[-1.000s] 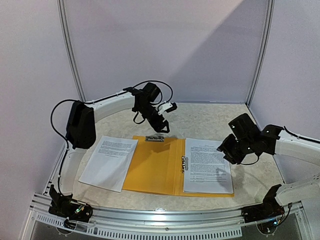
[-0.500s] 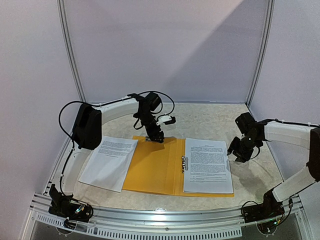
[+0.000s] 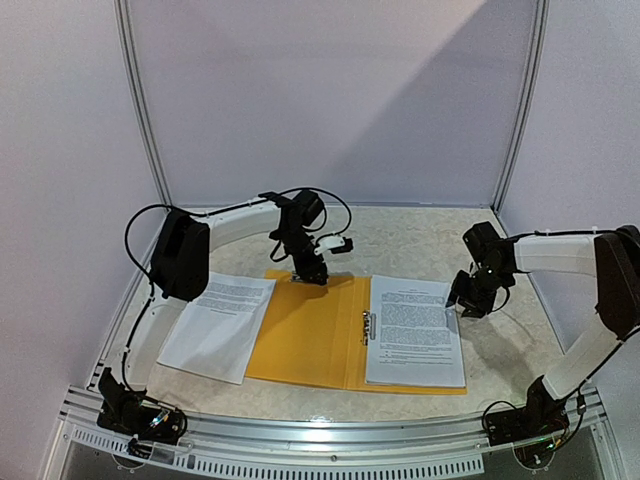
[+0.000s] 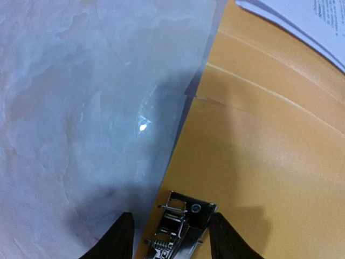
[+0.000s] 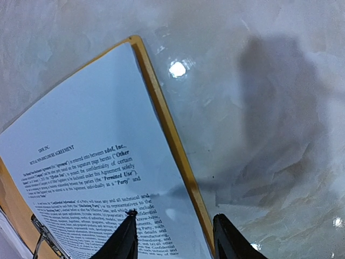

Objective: Put the files into the folder
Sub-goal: Move the folder with some files to the center of the board.

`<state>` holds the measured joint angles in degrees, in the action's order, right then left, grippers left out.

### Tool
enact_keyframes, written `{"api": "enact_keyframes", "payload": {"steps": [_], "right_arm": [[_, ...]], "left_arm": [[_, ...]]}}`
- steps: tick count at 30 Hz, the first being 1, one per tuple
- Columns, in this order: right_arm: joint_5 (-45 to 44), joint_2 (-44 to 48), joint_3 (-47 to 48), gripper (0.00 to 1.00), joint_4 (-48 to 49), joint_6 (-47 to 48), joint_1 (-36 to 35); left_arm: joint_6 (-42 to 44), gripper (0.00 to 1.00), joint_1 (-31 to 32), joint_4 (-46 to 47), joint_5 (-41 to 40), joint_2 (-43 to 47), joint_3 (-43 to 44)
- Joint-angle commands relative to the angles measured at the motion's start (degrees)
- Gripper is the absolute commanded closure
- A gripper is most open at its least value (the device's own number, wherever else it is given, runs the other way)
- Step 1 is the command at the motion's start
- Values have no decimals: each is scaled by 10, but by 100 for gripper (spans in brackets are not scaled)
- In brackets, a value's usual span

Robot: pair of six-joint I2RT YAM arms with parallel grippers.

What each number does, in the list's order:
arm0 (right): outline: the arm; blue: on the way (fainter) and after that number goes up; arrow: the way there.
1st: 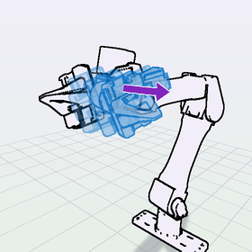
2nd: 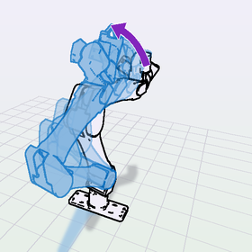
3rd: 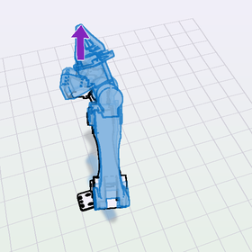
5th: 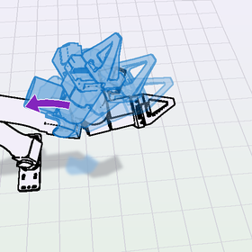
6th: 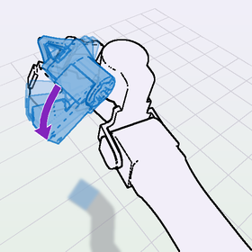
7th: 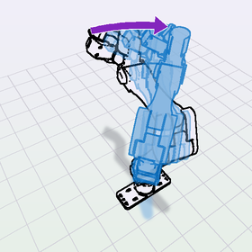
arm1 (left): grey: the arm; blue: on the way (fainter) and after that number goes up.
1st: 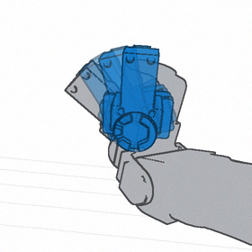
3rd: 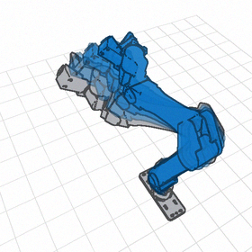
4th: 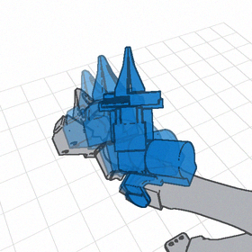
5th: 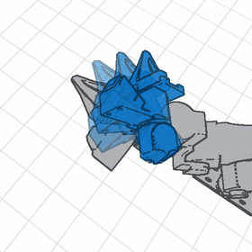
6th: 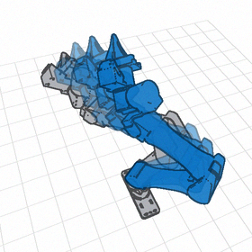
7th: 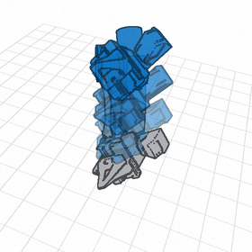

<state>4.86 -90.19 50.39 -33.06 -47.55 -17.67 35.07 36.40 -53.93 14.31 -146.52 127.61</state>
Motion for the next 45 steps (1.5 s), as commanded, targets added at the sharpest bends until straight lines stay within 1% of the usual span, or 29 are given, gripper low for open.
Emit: {"api": "enact_keyframes", "payload": {"steps": [1,3,5,6,11,17,24,27,30,35,37,40,43,45], "right_arm": [[1,-17,23,52,13,30,17],[1,-17,38,52,13,46,20],[1,-20,61,52,4,62,20],[-1,-23,76,52,-7,70,20],[-25,-61,152,52,-59,112,20],[-34,-118,207,53,-75,131,21],[-6,-181,231,57,-53,140,21],[-6,-180,228,57,-47,137,21],[-12,-167,227,58,-58,131,19],[-41,-102,228,60,-94,99,-23],[-40,-76,227,62,-106,77,-51],[-42,-35,221,63,-113,19,-106],[-20,7,190,64,-68,-70,-164],[-15,35,157,66,-12,-139,-201]], "left_arm": [[-2,52,-14,5,-8,22,-83],[-3,55,-19,18,-16,42,-114],[-16,61,-24,22,-1,57,-132],[-22,62,-26,21,0,62,-136],[-36,61,-27,8,-20,69,-136],[-42,60,-27,-5,-43,86,-154],[-47,59,-29,-8,-83,115,-210],[-50,58,-33,-3,-78,129,-230],[-56,58,-34,-12,-73,138,-225],[-70,56,-34,-28,-53,157,-210],[-73,54,-34,-42,-41,165,-190],[-72,51,-33,-57,-22,178,-157],[-73,47,-29,-57,-6,194,-129],[-74,47,-26,-70,4,196,-107]]}}
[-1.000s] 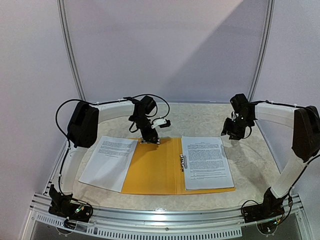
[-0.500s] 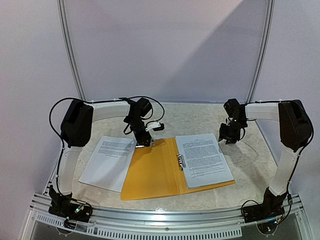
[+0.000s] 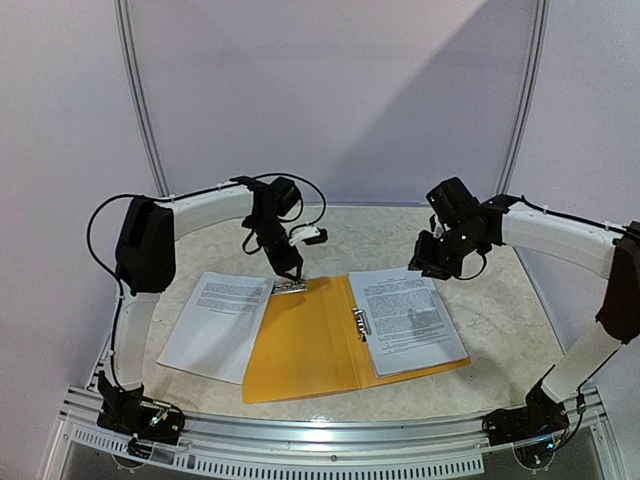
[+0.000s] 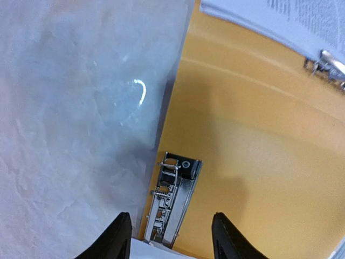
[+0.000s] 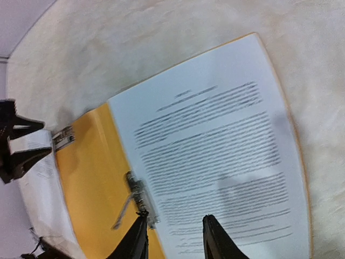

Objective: Put the files into the folder
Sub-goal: Move the folder with some files to the center of the board.

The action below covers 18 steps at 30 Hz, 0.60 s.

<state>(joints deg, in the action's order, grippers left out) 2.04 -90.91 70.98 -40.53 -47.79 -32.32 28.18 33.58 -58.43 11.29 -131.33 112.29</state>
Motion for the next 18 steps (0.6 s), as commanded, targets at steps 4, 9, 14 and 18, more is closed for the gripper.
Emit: {"api": "enact_keyframes", "payload": {"steps": [4,9,14,18], "right_arm": [[-7,66,-84,67,157,-250,-123],[-26,30,-86,67,246,-326,-173],[-52,0,-97,70,259,-376,-192],[-60,-6,-108,73,267,-397,-200]], "left_arm": [[-25,47,7,-21,91,44,57],[-120,49,39,79,157,10,27],[-182,53,50,151,150,-23,34],[-198,53,52,159,167,-49,71]]}}
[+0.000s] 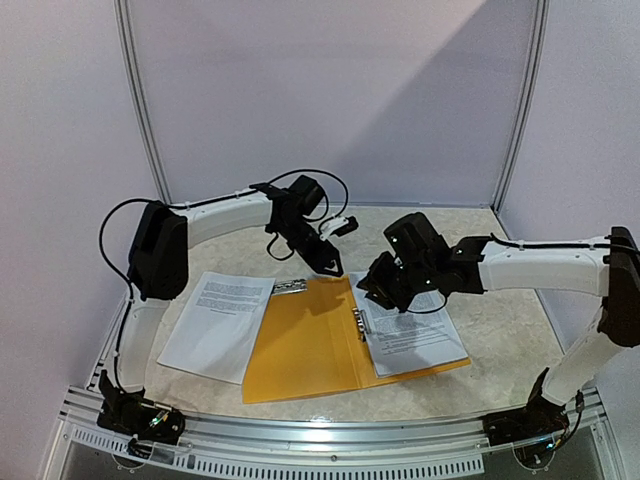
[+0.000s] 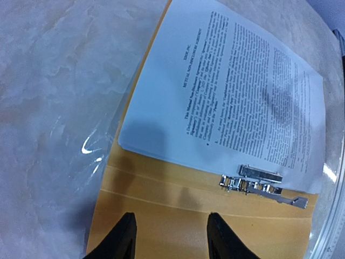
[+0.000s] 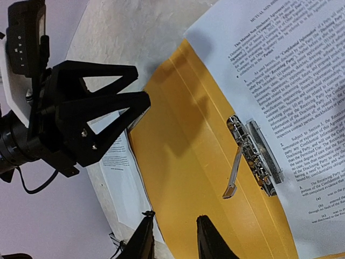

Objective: Put the files into the folder
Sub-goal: Move the folder with some files to the center of the board.

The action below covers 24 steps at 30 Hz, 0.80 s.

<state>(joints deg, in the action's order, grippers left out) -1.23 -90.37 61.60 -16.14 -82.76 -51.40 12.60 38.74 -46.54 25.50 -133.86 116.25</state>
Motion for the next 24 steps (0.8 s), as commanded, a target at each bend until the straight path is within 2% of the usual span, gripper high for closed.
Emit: {"api": "enact_keyframes", "payload": {"steps": [1,6,8,11,13,21,24], "right_arm": [[-25,-16,-16,73,24,-50,-9],[-25,-28,-25,74,30,-56,-8],[-28,-28,-28,74,26,-56,-9],[-27,-27,-37,74,35,-55,-9],[-26,-29,-42,74,42,-55,-9],[-13,-39,-46,74,54,-47,-9],[-10,-42,-45,74,56,-43,-9]], "left_arm": [[-42,52,5,39,28,-34,43],[-47,41,28,58,-39,-81,73],[-47,39,32,74,-87,-89,78],[-46,41,34,86,-119,-103,100],[-44,45,34,87,-117,-118,123],[-39,48,45,62,-65,-186,194],[-55,52,46,59,-68,-201,210]]}}
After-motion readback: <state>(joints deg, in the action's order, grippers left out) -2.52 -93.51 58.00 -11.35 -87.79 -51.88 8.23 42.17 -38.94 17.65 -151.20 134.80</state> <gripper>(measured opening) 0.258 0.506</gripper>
